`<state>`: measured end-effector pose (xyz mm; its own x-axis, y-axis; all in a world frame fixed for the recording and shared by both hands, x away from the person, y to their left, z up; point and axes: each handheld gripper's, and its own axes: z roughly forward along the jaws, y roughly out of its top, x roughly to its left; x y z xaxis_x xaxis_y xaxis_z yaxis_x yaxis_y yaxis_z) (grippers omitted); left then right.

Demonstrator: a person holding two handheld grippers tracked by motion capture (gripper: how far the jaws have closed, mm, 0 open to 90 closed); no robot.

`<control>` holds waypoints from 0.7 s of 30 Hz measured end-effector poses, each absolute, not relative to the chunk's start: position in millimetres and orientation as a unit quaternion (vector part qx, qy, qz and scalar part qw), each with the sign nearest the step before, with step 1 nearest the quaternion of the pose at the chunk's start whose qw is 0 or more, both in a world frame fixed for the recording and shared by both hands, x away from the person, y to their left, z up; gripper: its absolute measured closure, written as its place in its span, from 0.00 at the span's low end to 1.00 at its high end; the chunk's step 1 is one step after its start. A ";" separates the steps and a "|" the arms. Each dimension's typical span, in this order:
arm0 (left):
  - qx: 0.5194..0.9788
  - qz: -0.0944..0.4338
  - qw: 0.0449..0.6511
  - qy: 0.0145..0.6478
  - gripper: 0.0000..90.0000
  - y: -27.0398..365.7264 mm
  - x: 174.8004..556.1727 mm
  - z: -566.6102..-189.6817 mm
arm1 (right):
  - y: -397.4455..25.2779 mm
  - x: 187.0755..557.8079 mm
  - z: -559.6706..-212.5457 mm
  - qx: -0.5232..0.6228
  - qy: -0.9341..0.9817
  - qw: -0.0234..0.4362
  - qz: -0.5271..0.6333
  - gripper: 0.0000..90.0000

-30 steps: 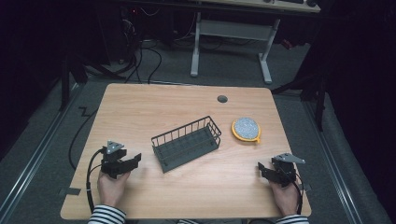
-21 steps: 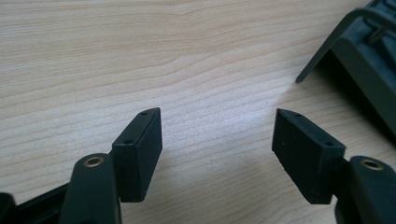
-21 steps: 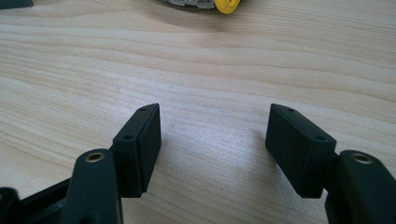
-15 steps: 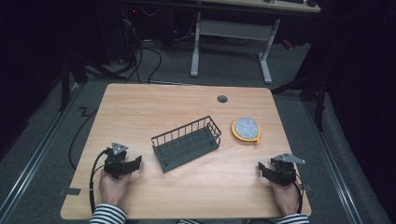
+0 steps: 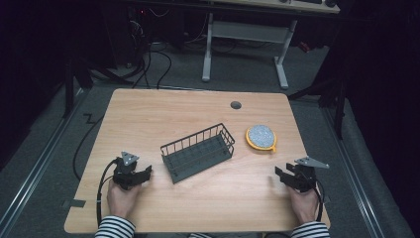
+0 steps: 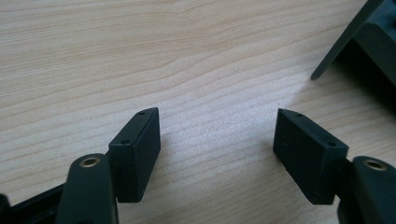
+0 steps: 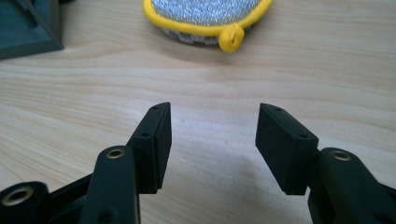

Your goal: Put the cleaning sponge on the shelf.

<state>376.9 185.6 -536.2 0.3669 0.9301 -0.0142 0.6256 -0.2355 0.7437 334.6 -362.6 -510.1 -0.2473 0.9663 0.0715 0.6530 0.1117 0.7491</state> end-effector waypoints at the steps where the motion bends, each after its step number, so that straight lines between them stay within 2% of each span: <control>1: 0.753 0.224 0.340 0.516 0.36 185.6 376.9 -536.2 | -362.6 334.6 -510.1 0.570 0.710 0.227 0.345 0.51; 13: 0.752 0.226 0.339 0.518 0.35 184.6 374.9 -536.4 | -356.1 357.0 -488.0 0.560 0.713 0.210 0.367 0.52; 21: 0.752 0.226 0.339 0.518 0.35 184.6 374.9 -536.4 | -355.7 389.8 -464.8 0.562 0.711 0.215 0.363 0.52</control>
<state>374.9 184.6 -536.4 0.3603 0.9328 -0.0109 0.6260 -0.2331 0.7441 389.8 -355.7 -464.8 -0.2765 0.9555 0.1030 0.6435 0.1045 0.7582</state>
